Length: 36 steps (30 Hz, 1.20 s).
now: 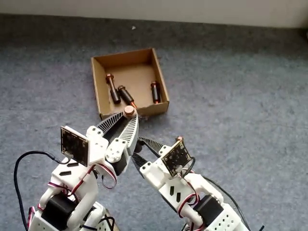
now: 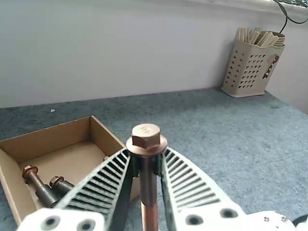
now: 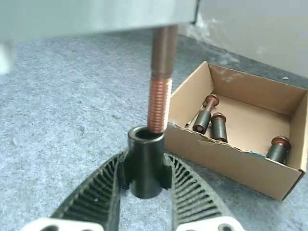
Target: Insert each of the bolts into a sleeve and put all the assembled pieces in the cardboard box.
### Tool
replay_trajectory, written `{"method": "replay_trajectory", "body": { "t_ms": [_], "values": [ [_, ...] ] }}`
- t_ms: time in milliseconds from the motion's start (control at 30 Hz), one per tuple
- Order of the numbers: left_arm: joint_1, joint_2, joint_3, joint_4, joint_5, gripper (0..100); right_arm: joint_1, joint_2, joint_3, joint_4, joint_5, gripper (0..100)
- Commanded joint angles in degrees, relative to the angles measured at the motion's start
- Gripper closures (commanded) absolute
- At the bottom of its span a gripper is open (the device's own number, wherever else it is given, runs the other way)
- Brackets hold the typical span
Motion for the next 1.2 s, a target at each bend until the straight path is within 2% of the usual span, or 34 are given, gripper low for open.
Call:
{"method": "replay_trajectory", "body": {
  "t_ms": [0,333,633,900,1167],
  "values": [
    [0.5,-0.6,-0.4,-1.1,0.3,99,1.6,-1.4,3.6,-0.3,0.1,99.4],
    [0.6,-0.6,-0.4,1.8,0.3,99,3.4,-1.4,1.3,-0.2,0.0,99.4],
    [0.6,-0.6,-0.3,1.6,0.2,99,0.3,-1.4,1.6,0.0,0.0,99.4],
    [0.6,-0.6,-0.3,1.7,0.2,99,0.4,-1.4,1.3,0.0,0.4,99.4],
    [3.7,-0.6,-0.4,3.9,-2.7,99,1.7,-1.4,1.3,0.0,0.1,99.4]
  ]
}}
